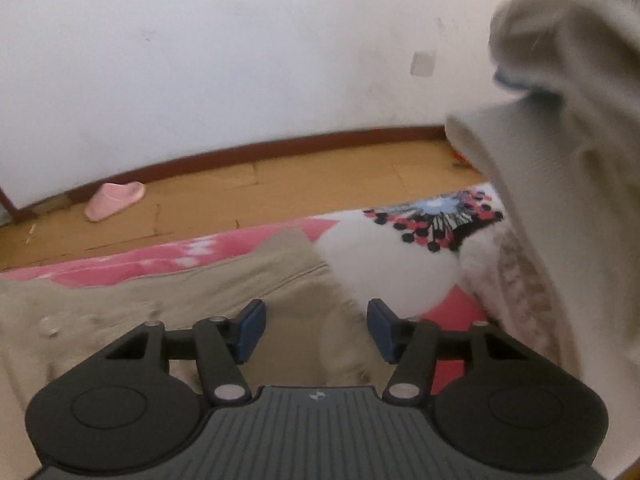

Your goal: Fold clothes

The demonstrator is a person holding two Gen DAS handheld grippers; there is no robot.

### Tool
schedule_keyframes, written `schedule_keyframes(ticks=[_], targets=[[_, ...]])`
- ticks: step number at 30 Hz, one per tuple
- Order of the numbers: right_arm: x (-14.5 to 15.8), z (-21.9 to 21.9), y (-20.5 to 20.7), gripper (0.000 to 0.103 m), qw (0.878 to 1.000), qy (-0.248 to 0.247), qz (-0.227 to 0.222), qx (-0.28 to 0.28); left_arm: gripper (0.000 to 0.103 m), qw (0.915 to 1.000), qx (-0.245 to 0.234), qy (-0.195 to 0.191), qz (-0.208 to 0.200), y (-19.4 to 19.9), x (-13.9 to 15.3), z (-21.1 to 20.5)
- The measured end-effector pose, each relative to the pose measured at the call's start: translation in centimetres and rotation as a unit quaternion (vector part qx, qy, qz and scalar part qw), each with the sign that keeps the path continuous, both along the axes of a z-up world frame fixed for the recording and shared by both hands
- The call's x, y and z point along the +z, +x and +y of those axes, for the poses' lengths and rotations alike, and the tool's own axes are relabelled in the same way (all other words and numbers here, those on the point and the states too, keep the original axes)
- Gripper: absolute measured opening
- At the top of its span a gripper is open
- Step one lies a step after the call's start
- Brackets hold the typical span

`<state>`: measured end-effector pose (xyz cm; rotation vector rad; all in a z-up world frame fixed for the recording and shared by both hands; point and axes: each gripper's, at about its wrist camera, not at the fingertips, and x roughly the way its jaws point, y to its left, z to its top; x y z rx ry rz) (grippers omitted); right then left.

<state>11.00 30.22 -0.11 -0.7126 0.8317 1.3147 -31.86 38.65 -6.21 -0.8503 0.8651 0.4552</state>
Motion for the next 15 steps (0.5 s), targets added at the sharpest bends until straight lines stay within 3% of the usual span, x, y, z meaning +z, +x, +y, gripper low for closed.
schedule_keyframes(ticks=[3, 7, 10, 11, 12, 15], targets=[[-1.5, 0.7, 0.6, 0.063, 1.000, -0.021, 0.011, 0.006, 0.027, 0.9999, -0.002, -0.006, -0.009, -0.1, -0.3, 0.2], [-1.5, 1.4, 1.3, 0.063, 0.999, -0.027, 0.037, 0.004, 0.027, 0.9998, -0.003, -0.011, -0.016, -0.1, -0.5, 0.4], [-1.1, 1.3, 0.7, 0.035, 0.998, -0.032, 0.050, 0.010, 0.027, 0.9998, 0.001, -0.010, -0.018, 0.0, -0.5, 0.3], [-0.9, 1.3, 0.0, 0.019, 0.999, -0.032, 0.039, 0.018, 0.027, 0.9998, 0.002, -0.007, -0.018, 0.0, -0.4, 0.2], [-0.6, 1.2, -0.9, 0.013, 0.999, -0.032, 0.023, 0.028, 0.026, 0.9998, 0.003, 0.000, -0.017, 0.1, -0.3, 0.0], [1.0, 0.9, -3.5, 0.009, 0.998, -0.003, -0.050, 0.042, 0.022, 0.9995, 0.003, 0.027, -0.014, 0.2, 0.1, -0.7]])
